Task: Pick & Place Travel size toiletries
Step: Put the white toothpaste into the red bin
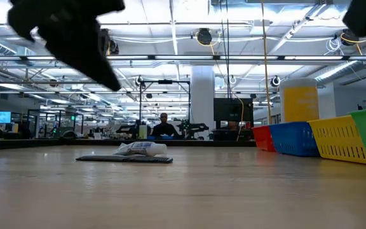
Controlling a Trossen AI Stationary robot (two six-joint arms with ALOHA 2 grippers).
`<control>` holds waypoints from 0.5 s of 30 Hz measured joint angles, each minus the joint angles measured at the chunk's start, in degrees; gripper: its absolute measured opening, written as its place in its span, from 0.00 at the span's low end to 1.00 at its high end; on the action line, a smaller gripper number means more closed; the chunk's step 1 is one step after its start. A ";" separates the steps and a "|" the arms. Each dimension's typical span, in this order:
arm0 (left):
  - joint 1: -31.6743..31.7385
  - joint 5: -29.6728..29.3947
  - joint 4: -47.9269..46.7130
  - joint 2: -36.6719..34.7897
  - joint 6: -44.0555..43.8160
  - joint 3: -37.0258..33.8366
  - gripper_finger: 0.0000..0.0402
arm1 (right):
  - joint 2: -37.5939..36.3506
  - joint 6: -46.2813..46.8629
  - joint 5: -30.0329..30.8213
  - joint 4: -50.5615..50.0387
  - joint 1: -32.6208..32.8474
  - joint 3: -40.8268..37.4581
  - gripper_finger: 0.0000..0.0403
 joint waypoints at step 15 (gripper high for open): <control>13.97 9.81 22.94 0.22 16.68 -14.47 0.43 | -1.28 -32.07 19.70 28.12 -8.29 0.00 0.44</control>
